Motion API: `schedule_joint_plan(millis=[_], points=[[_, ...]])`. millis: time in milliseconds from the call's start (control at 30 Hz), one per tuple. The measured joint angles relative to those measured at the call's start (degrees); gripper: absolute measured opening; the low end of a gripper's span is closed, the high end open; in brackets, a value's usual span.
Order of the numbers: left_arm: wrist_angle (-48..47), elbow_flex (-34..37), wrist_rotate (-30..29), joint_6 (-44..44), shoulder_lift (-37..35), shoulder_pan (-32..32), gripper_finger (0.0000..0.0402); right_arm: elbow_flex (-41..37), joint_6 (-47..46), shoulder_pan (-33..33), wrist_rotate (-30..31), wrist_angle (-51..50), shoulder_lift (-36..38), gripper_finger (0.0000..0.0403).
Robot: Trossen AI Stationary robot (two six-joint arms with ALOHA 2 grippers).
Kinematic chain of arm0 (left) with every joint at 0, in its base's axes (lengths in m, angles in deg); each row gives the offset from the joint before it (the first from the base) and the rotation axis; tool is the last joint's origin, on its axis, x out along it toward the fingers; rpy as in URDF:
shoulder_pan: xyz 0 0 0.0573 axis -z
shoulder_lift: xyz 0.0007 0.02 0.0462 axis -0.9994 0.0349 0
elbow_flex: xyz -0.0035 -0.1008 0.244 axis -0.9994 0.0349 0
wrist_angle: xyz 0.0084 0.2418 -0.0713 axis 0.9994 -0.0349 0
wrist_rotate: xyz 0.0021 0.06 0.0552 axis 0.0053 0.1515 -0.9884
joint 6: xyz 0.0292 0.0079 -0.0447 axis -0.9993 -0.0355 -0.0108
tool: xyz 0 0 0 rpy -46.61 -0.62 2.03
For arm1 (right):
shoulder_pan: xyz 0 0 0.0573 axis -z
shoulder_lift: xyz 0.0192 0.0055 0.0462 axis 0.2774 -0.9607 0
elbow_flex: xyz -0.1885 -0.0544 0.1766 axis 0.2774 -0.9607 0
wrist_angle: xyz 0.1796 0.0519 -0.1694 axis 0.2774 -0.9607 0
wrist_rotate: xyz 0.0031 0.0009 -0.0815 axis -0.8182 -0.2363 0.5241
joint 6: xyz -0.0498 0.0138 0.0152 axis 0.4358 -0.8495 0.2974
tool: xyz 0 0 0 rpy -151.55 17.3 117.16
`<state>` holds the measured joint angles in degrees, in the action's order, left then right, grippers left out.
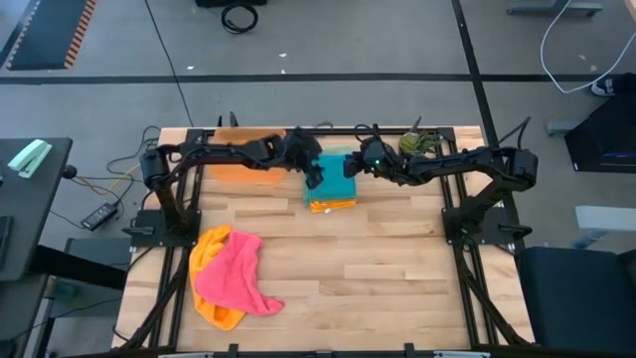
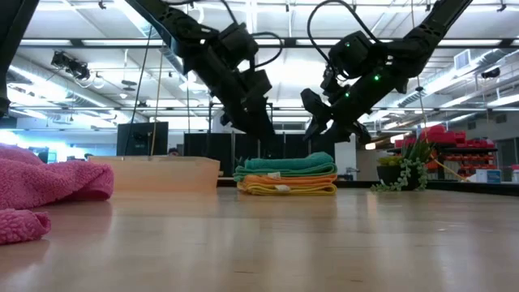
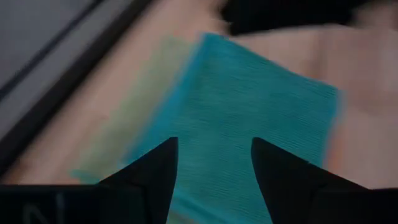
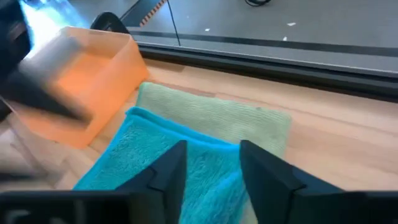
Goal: Fold microfiber towels
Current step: Fold the pink towel
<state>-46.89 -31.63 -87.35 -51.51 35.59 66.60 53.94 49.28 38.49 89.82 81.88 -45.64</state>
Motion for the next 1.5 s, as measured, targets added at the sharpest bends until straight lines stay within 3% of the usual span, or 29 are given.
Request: schedule_joint_plan(millis=[133, 233, 300, 433, 500, 700, 900, 1167, 1333, 1500], points=[[-2.1, 0.0, 0.4, -1.4, 0.0, 3.5, 0.0199, 0.0, 2.9, 1.2, -1.7, -0.4, 0.5, 0.0191], [-4.5, 0.0, -0.4, -3.1, 0.0, 5.5, 0.0181, 0.0, 3.7, -0.2, -4.5, -0.4, 0.5, 0.0188], [-5.2, 0.0, -2.0, -3.2, 0.3, 6.2, 0.0167, 0.0, 3.9, -0.7, -5.8, -0.6, 0.1, 0.0155], [-6.1, -0.1, -2.9, -1.5, 2.0, 6.3, 0.0135, 0.0, 3.7, 0.2, -4.9, -2.5, 0.1, 0.0033], [-6.8, -0.1, -2.9, -0.9, 3.4, 6.2, 0.0120, 0.0, 4.3, 0.7, -5.1, -2.3, 0.1, 0.0013], [-6.1, 0.0, -2.8, 0.4, 5.1, 6.4, 0.0094, 0.0, 5.7, 4.0, -4.9, -2.2, 0.1, 0.0006], [-5.8, 0.0, -3.3, 1.3, 2.8, 6.5, 0.0096, 0.0, 7.4, 6.8, -13.3, -0.7, 0.1, 0.0004], [-4.5, -0.1, -6.7, 1.5, 2.5, 4.3, 0.0089, 0.0, 6.8, 9.1, -16.7, -0.2, -3.9, 0.0003], [-3.5, -0.1, -6.8, 1.6, 2.6, 2.8, 0.0085, -0.1, 7.8, 11.3, -17.5, 3.7, -8.5, 0.0003], [-1.3, -0.1, -6.7, 1.1, 2.7, 0.8, 0.0086, -0.1, 11.1, 9.7, -16.2, 4.8, -5.3, 0.0003]])
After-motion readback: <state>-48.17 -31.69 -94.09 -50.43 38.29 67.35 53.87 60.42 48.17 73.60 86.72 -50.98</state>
